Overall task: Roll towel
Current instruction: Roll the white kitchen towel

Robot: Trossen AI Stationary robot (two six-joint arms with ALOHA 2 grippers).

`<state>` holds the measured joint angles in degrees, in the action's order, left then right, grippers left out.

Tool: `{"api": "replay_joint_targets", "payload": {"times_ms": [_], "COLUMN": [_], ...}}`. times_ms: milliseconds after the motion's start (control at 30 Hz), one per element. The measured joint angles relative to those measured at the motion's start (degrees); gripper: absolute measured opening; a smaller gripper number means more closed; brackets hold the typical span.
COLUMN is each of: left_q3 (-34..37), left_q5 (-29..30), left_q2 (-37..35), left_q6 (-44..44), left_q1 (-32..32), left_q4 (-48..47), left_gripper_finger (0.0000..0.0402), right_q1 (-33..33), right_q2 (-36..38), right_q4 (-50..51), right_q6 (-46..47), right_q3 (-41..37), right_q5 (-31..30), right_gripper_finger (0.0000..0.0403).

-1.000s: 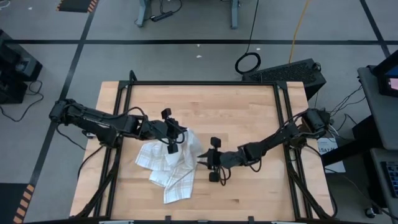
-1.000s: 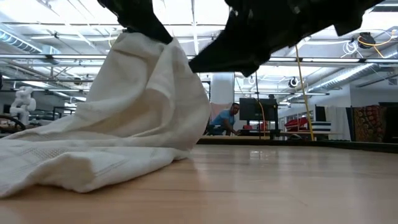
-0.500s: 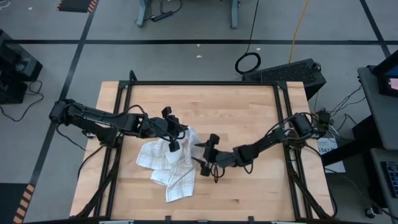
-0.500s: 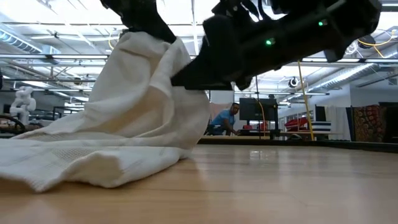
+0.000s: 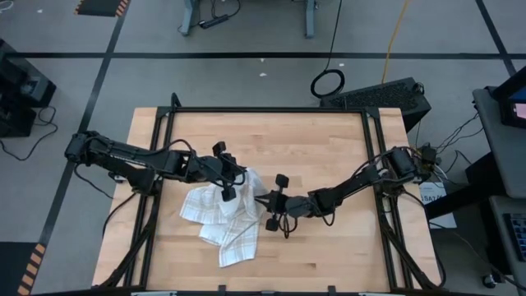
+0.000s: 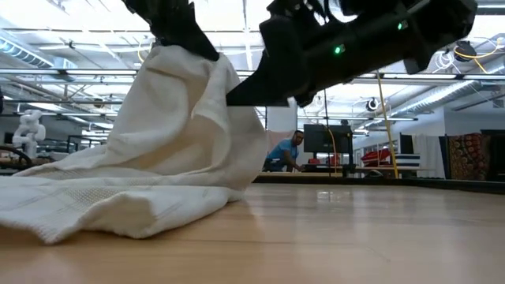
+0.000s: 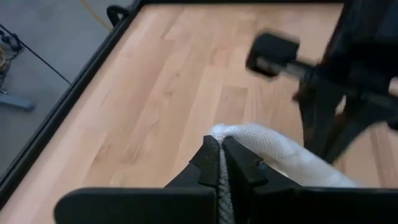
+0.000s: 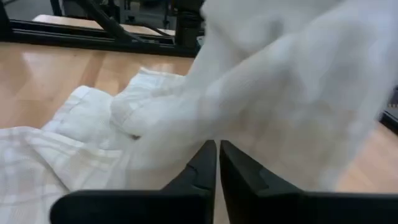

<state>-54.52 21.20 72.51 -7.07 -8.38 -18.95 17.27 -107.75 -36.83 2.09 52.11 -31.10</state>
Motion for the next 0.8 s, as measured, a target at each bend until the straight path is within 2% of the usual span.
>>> {"api": "replay_joint_targets", "payload": {"times_ms": [167,467,533,667,800], "left_q3": [0.0,0.0,0.0,0.0,0.0], "left_q5": [0.0,0.0,0.0,0.0,0.0], "left_q2": [-0.2,-0.2,-0.2,-0.2,-0.2], "left_q6": [0.0,-1.5,-1.2,-1.1,-1.1], "left_q1": [0.0,0.0,0.0,0.1,0.1], "left_q4": [-0.2,0.0,0.1,0.1,-0.1], "left_gripper_finger": [0.0011,0.0021,0.0021,0.0022,0.0022], "right_q1": [-0.1,-0.1,-0.1,1.1,3.5], "right_q2": [3.4,6.2,6.2,5.1,3.2], "right_q4": [6.5,7.7,8.1,8.5,8.1], "right_q6": [0.0,-2.7,-1.6,3.3,4.3], "right_q3": [0.0,0.0,0.0,0.0,0.0], "right_q5": [-0.1,0.1,1.9,5.8,5.8], "right_gripper_finger": [0.0003,0.0004,0.0011,0.0049,0.0123]}}
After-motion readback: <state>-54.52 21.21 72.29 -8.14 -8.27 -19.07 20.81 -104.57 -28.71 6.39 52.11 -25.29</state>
